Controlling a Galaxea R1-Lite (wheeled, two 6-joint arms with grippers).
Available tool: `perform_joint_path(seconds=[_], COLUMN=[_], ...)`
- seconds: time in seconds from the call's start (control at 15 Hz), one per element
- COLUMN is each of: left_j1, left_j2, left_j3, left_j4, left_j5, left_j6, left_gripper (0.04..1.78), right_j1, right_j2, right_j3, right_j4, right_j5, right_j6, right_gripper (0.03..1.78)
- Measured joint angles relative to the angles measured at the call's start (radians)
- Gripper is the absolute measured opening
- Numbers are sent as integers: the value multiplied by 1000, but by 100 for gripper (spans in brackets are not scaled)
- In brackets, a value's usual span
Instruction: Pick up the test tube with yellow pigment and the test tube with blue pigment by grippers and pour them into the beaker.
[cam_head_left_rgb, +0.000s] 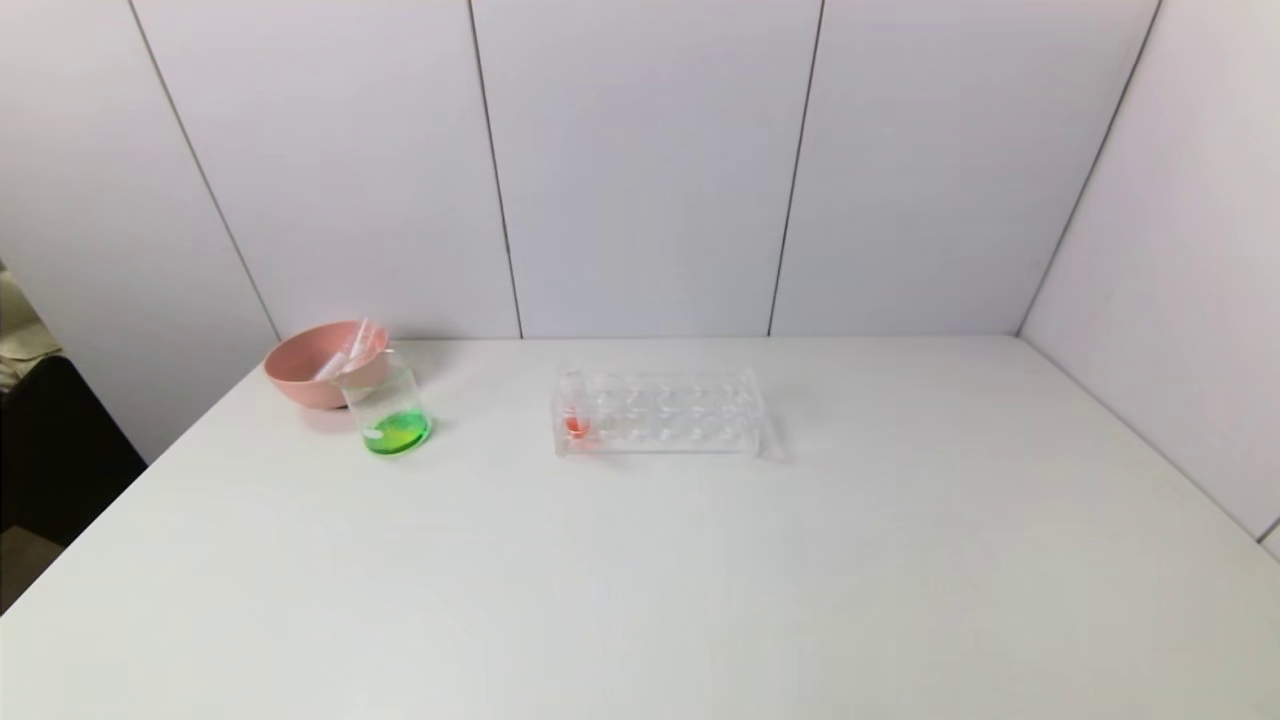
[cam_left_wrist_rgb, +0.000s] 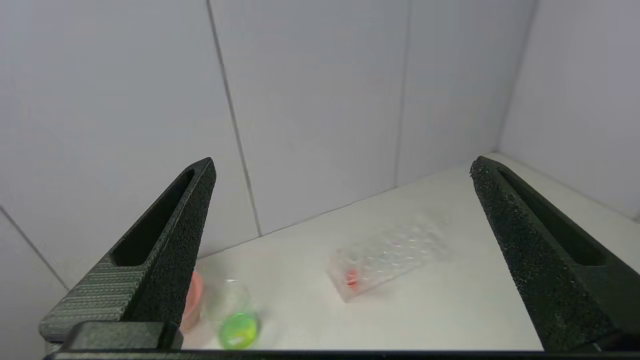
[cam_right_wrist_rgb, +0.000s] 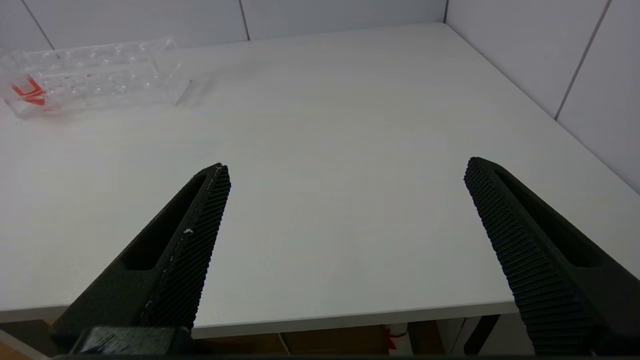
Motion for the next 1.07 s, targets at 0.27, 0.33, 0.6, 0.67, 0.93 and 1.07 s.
perform_joint_path(seconds=[0.27,0.33,0.6,0.67,0.93,1.07], left_j1=[-80,-88,-99,-99,-99,-99], left_j2=[-385,-464,-721,-767,-913,-961], left_j3=[57,103,498,621,1149,1349], left_j4=[297,361,394,347,25,-162], left_j5=[-16,1,184,247,505,590], left_j6=[-35,-34,11,21,47,53], left_gripper=[177,177,177,177,177,177], right_j1=[0,0,0,0,0,0], right_j2=[0,0,0,0,0,0], right_j3=[0,0,0,0,0,0], right_j4=[0,0,0,0,0,0], right_j5=[0,0,0,0,0,0], right_j6=[0,0,0,0,0,0], right_gripper=[171,171,171,171,171,171])
